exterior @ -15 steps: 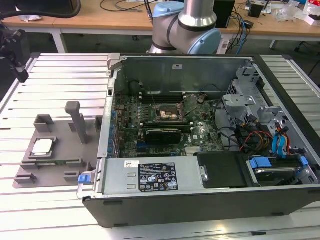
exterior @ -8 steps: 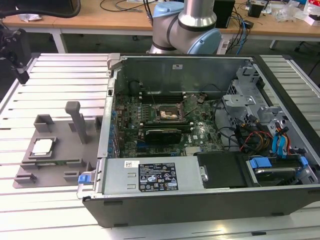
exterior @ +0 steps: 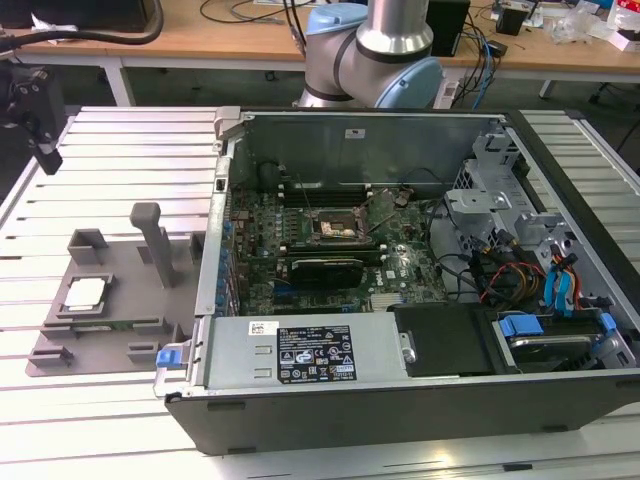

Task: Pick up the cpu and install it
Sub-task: 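Pick up the cpu and move it towards the insertion slot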

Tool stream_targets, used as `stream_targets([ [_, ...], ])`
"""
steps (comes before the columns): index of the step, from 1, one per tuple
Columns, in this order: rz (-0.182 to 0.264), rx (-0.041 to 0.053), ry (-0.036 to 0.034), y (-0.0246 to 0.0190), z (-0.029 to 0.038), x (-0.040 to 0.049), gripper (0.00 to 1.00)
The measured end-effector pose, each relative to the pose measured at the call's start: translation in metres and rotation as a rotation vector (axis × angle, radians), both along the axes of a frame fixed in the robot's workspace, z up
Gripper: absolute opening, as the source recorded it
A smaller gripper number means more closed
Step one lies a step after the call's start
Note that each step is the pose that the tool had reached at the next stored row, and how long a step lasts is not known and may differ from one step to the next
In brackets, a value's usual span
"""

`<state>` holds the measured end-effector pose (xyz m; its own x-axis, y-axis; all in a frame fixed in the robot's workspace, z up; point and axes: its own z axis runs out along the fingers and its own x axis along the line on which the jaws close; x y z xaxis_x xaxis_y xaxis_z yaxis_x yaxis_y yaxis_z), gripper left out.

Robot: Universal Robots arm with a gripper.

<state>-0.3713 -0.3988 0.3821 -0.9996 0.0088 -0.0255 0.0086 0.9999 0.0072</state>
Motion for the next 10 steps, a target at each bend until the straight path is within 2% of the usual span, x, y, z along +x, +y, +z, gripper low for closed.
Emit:
stream_targets([
  [10,0.0,0.0,0.0,0.0,-0.0099,-0.0001,0.6],
])
